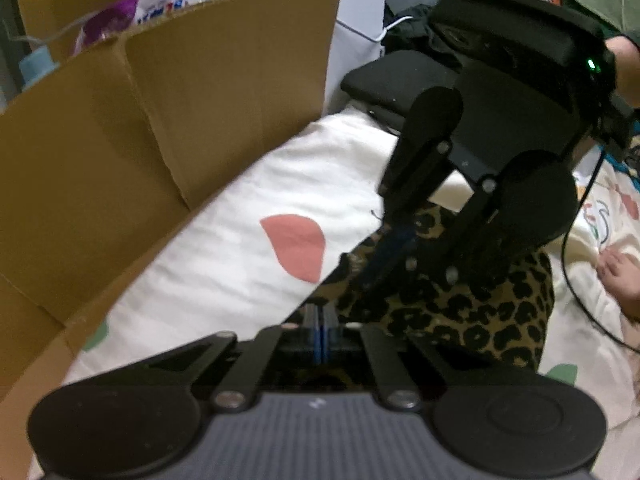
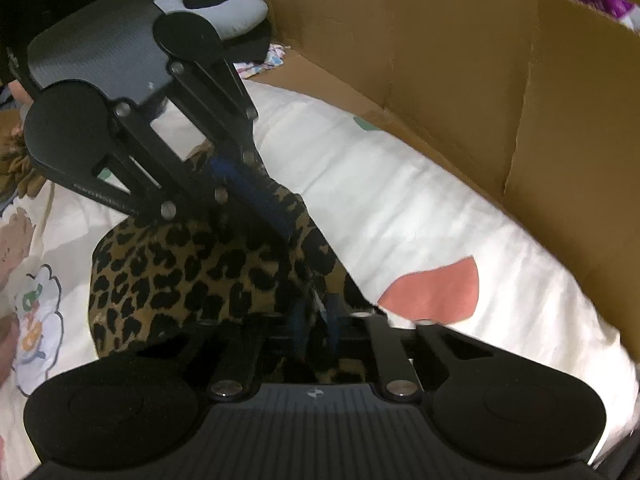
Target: Fold clothes
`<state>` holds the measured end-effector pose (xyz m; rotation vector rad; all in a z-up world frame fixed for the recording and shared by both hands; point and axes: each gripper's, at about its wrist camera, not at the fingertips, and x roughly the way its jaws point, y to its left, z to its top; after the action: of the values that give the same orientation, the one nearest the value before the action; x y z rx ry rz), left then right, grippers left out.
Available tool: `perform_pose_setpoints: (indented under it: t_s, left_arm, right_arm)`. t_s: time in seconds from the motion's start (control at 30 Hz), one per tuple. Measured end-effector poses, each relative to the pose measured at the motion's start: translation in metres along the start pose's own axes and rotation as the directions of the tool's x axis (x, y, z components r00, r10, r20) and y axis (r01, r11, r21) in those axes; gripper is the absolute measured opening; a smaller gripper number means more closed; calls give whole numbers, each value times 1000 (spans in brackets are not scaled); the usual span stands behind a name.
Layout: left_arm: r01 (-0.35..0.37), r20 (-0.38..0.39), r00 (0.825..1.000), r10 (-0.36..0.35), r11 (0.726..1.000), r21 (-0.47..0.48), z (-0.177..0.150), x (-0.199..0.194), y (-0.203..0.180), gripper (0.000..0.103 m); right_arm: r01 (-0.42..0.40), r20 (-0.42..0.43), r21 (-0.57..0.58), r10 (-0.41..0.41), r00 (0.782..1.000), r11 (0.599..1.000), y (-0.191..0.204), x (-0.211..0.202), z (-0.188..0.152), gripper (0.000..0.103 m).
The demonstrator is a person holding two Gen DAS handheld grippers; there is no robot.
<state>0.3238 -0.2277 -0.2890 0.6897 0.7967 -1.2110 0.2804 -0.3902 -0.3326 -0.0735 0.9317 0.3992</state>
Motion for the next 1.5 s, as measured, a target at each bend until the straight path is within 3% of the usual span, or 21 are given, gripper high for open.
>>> perform_pose_setpoints:
  t_s: [0.33,0.43,0.67,0.93,1.1,1.3,1.5]
  left_arm:
    - [-54,14,998,54,997,-46,-1,16,7,2]
    - [-82,1,997,82,994,-67,-3,19,9,9]
    - [-158,7,987,161,973,-167,-22,-16,29,10]
    - [-126,45,989,142,958,-256,-40,-33,10,10]
    - [-136,12,990,142,963,-234,-42,-9,-6,10]
    - [-195,-20,980,196,945,-263,-45,17,2,2]
    - [-216,-20,975,220,925,-313,-47,32,8,2]
  right_arm:
    - [92,-12,13,-91,996,996,-4,0,7,0]
    - [116,-33,13,-116,993,993,-3,7,7,0]
    - [136,-27,50,-135,991,989,-10,13,4,0]
    - [135,-29,59,-133,991,989,-14,14,2,0]
    - [138,-30,66,-136,990,988,-9,18,-1,0]
    - [140,-18,89,-138,990,986,-9,24,-6,0]
    - [134,22,174,-140,990,976,-16,24,-6,0]
